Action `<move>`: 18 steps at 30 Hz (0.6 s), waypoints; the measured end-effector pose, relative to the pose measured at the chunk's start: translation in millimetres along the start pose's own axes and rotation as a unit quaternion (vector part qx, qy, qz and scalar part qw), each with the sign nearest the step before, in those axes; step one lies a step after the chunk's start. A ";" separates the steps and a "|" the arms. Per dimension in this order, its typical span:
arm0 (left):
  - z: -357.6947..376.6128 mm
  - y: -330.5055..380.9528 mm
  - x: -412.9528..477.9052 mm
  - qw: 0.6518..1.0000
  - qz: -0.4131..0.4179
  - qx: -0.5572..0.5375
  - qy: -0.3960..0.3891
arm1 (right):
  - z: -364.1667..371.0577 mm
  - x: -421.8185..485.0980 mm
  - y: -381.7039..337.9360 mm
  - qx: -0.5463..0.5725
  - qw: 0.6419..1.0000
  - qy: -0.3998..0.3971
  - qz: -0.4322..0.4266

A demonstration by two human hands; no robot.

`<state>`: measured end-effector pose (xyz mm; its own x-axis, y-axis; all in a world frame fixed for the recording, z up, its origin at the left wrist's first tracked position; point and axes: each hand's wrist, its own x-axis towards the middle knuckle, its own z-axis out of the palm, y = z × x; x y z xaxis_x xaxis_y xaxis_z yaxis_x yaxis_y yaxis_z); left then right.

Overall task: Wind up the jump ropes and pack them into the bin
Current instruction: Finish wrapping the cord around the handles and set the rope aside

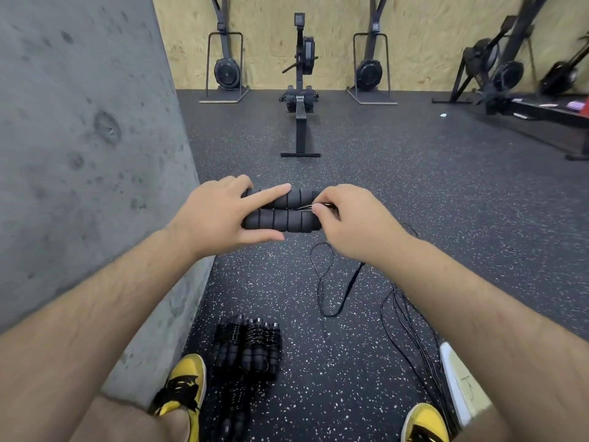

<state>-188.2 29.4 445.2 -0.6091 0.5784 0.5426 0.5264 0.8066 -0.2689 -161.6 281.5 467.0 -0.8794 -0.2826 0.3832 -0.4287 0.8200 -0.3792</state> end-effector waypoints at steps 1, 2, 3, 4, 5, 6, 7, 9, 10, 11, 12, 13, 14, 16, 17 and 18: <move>-0.9 0.0 0.1 1.000 0.001 -0.002 -0.001 | -3.1 -0.7 1.6 -0.018 1.000 -0.002 -0.019; -1.5 0.2 0.3 1.000 0.000 -0.004 -0.002 | -5.9 -0.9 3.3 -0.031 0.999 -0.007 -0.035; -1.7 1.1 0.4 1.000 -0.001 -0.004 -0.003 | -8.5 -0.8 4.5 -0.042 0.998 -0.013 -0.051; -1.1 2.3 0.4 1.000 -0.004 -0.002 -0.003 | -10.4 -0.5 5.5 -0.054 0.996 -0.019 -0.062; -0.3 3.7 0.4 1.000 -0.006 0.001 -0.004 | -11.6 -0.2 6.8 -0.062 0.995 -0.023 -0.071; 0.5 5.1 0.5 1.000 -0.011 0.004 -0.007 | -12.2 -0.4 7.5 -0.065 0.995 -0.025 -0.076; 1.0 6.4 0.7 1.000 -0.017 0.006 -0.012 | -12.5 -1.0 8.2 -0.062 0.995 -0.026 -0.075; 1.7 7.7 0.8 1.000 -0.027 0.009 -0.012 | -14.3 -2.1 7.5 -0.043 0.997 -0.026 -0.067; 1.6 8.1 0.8 0.999 -0.030 0.010 -0.009 | -15.5 -2.5 6.2 -0.032 0.997 -0.027 -0.057; 1.0 8.9 0.9 0.999 -0.033 0.011 -0.006 | -16.4 -2.9 4.2 -0.023 0.998 -0.032 -0.043; 0.8 9.8 1.1 0.999 -0.035 0.011 -0.002 | -17.1 -3.6 1.7 -0.018 0.999 -0.040 -0.023; 0.5 10.9 1.3 0.999 -0.036 0.009 0.003 | -16.8 -4.5 -0.6 -0.014 0.999 -0.048 0.001; 0.5 12.1 1.4 0.999 -0.036 0.008 0.008 | -14.9 -5.0 -1.8 -0.007 0.998 -0.052 0.026; 1.5 14.0 1.2 0.999 -0.037 0.007 0.014 | -9.5 -4.8 -1.5 0.021 0.997 -0.048 0.063; 1.7 14.7 1.1 0.999 -0.039 0.006 0.014 | -6.9 -3.8 -0.1 0.039 0.996 -0.046 0.067; 1.7 14.9 1.0 0.999 -0.042 0.004 0.012 | -5.4 -2.5 1.6 0.053 0.996 -0.050 0.060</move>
<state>-182.0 42.2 440.4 -0.6363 0.5061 0.5822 0.4693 0.8529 -0.2286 -159.0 286.1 469.9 -0.9396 -0.2378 0.2461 -0.3338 0.7949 -0.5066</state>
